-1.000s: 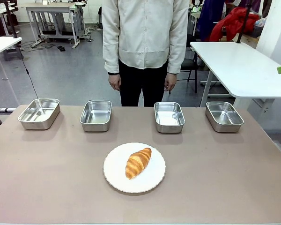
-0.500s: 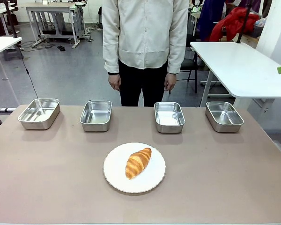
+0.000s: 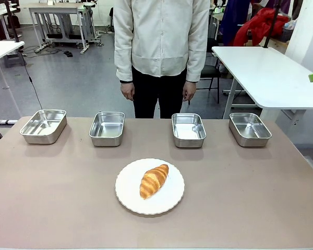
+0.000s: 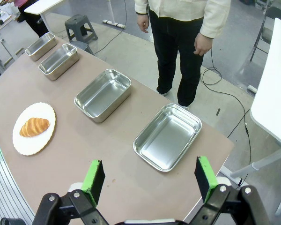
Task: Place the bread in the container.
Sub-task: Place the Butter Roll into the Airtight Container indicated by the human.
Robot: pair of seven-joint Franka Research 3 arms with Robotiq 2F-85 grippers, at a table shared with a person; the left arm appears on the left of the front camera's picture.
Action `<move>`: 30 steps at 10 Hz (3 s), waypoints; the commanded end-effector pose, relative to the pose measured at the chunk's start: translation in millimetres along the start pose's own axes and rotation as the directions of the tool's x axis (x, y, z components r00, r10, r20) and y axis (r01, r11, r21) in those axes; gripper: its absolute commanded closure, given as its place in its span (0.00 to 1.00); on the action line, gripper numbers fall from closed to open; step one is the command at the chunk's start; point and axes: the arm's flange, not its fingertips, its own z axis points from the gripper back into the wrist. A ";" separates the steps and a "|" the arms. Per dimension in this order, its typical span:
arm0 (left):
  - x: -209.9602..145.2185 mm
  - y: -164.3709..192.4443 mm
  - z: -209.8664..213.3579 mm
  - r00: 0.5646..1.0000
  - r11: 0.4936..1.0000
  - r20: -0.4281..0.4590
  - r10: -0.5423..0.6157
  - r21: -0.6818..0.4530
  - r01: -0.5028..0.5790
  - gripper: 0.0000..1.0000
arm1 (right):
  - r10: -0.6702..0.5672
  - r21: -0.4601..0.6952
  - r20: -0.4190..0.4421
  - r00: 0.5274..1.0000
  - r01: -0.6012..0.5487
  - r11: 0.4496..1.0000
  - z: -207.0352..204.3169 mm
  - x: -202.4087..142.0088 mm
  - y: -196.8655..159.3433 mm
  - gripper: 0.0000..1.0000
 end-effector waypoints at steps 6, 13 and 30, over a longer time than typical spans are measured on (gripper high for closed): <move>1.4 -1.2 1.7 1.000 1.000 0.013 0.000 0.003 0.000 0.00 | 0.004 0.006 0.011 1.000 -0.004 1.000 -0.5 -0.8 -0.6 0.00; 1.4 -1.2 1.7 1.000 1.000 0.013 0.000 0.003 0.000 0.00 | 0.004 0.006 0.011 1.000 -0.004 1.000 -0.5 -0.8 -0.6 0.00; 1.4 -1.2 1.7 1.000 1.000 0.013 0.000 0.003 0.000 0.00 | 0.004 0.006 0.011 1.000 -0.004 1.000 -0.5 -0.8 -0.6 0.00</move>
